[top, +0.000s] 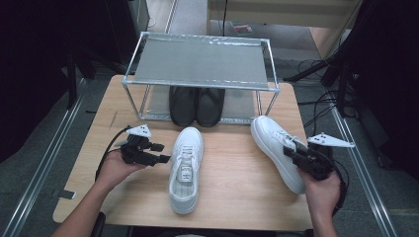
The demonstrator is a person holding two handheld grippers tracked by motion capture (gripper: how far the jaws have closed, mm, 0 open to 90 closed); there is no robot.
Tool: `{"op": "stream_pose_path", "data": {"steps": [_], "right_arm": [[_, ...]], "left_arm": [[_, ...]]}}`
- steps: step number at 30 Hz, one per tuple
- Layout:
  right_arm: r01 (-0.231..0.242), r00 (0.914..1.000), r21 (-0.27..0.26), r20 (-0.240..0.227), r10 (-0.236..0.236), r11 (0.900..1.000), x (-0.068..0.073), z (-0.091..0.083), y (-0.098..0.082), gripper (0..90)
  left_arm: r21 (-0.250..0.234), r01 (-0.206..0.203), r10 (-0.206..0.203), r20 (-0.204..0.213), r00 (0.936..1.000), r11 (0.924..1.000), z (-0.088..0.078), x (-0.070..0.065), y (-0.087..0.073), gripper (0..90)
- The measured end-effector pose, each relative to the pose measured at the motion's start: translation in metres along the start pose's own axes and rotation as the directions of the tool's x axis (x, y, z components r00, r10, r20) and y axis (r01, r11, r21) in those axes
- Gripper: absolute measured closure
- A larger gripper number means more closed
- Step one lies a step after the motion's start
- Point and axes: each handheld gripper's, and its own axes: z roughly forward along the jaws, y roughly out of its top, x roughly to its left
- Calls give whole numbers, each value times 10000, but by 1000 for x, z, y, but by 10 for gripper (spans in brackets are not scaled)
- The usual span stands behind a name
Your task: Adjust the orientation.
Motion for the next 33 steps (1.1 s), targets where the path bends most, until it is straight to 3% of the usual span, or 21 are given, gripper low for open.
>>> {"op": "stream_pose_path", "data": {"steps": [7,17,27,33], "right_arm": [[337,9971,276,-684,-318,9991,23,21,1,816],[918,9882,580,-1279,-838,9941,56,48,-1,816],[1671,9787,913,-1357,-1540,9817,84,66,-8,818],[1345,9803,1014,-1588,-1174,9857,93,71,-9,820]], "left_arm": [[-54,34,-33,42,10000,10000,-1,1,0,420],[-75,47,-46,94,9999,10000,-1,1,0,420],[-59,10,-9,129,9999,10000,0,1,0,420],[-5,-34,34,166,9999,10000,1,1,0,420]]}}
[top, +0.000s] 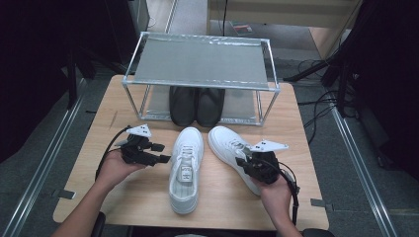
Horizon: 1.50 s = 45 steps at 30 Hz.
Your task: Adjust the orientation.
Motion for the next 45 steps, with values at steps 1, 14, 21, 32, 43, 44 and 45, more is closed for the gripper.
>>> {"op": "stream_pose_path", "data": {"steps": [1,14,21,32,43,44,45], "right_arm": [[12,10000,20,-23,-12,10000,2,1,0,819],[-292,9969,-315,-738,269,9991,6,-3,2,692],[-363,9970,-1349,-723,267,9902,-25,-38,0,896],[-415,9972,-123,-626,407,9991,-76,-15,-6,900],[-298,9968,370,-732,324,9989,-77,5,-2,900],[-254,9970,397,-725,282,9989,-76,6,-2,900],[-254,9969,404,-730,283,9989,-76,7,-1,900]], "left_arm": [[20,-2,2,12,10000,10000,0,0,0,420],[73,-163,163,-27,9999,9998,1,-3,0,484],[63,-395,394,78,9992,9992,2,-9,1,736],[426,-91,78,310,9995,9990,9,-9,-5,899],[632,405,-424,287,9987,9972,20,-8,-13,900],[613,428,-447,306,9985,9972,21,-9,-14,900],[646,326,-348,318,9989,9974,21,-10,-14,900]]}}
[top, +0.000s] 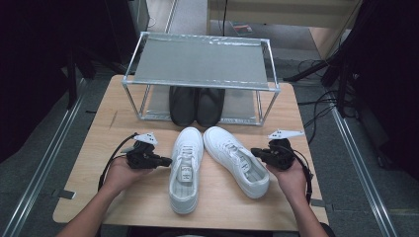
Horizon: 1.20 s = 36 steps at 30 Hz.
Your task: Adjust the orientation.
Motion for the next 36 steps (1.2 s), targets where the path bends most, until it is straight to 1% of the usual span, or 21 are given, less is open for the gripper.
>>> {"op": "stream_pose_path", "data": {"steps": [6,7,8,9,12,15,19,22,24,28,30,32,36], "right_arm": [[-40,9999,6,-99,40,10000,-1,2,2,900],[-67,9999,13,-101,67,10000,-1,3,2,900],[-70,9999,-2,-92,70,10000,-1,3,2,900],[-62,9999,-1,-90,62,10000,-1,3,2,900],[-69,10000,-2,-61,69,10000,-1,4,3,900],[-56,10000,-14,-57,56,10000,-1,4,2,900],[-115,9999,-58,-92,115,9999,-2,4,2,900],[-129,9999,-96,-94,128,9999,-2,4,2,900],[-232,9997,-116,-124,230,9997,-2,5,2,900],[-232,9997,-113,-108,231,9997,-1,6,2,900],[-259,9996,-117,-118,257,9996,-1,6,2,900],[-282,9995,-118,-123,281,9995,-1,6,2,900],[-272,9996,-129,-97,271,9995,-1,6,2,900]], "left_arm": [[16,-27,27,-141,9999,10000,1,-3,0,900],[8,-10,10,-108,9999,10000,1,-4,0,900],[13,-9,9,-54,10000,10000,1,-4,0,900],[22,-53,52,92,9999,10000,3,-5,0,900],[190,-457,450,331,9984,9988,9,-15,3,900],[330,-738,720,515,9961,9967,14,-23,6,900],[368,-865,838,701,9940,9956,19,-31,7,900],[410,-908,877,707,9936,9950,20,-34,8,900],[376,-826,797,717,9942,9959,21,-33,8,900],[357,-800,774,692,9946,9962,22,-33,8,900],[321,-734,707,785,9944,9968,22,-34,8,900],[347,-852,818,902,9926,9958,25,-37,9,900],[390,-1192,1139,1179,9865,9921,35,-49,14,900]]}}
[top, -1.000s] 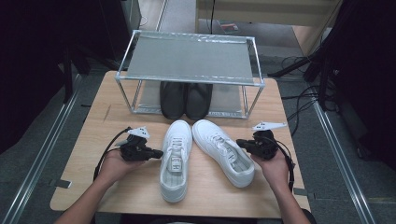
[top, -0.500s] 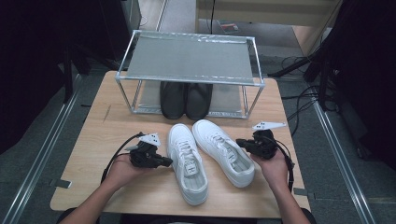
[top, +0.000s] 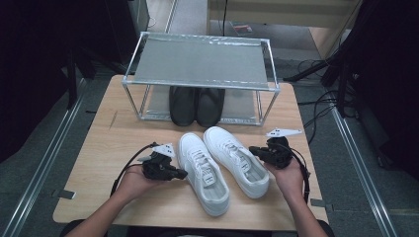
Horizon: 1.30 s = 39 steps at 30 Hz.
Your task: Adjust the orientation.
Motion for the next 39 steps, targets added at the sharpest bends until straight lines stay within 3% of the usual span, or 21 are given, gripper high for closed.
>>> {"op": "stream_pose_path", "data": {"steps": [10,14,19,28,34,39], "right_arm": [[-79,9999,-124,69,80,9999,-1,-1,0,900],[-315,9994,-884,-170,301,9956,4,-17,5,900],[-65,9984,-1433,-567,-17,9897,23,-37,4,900],[582,9926,-853,-1010,-667,9947,54,-35,-8,900],[784,9912,-717,-1010,-855,9943,63,-34,-14,900],[669,9909,-748,-1119,-750,9950,62,-32,-14,900]], "left_arm": [[-10,-227,227,446,9987,9997,16,-11,8,900],[49,-237,234,487,9985,9997,13,-11,7,899],[-96,-48,51,367,9993,9999,3,-7,6,877],[-505,120,-119,25,9999,9987,-15,-1,2,844],[-671,121,-139,-254,9996,9977,-25,2,1,831],[-778,174,-204,-374,9991,9968,-30,4,0,817]]}}
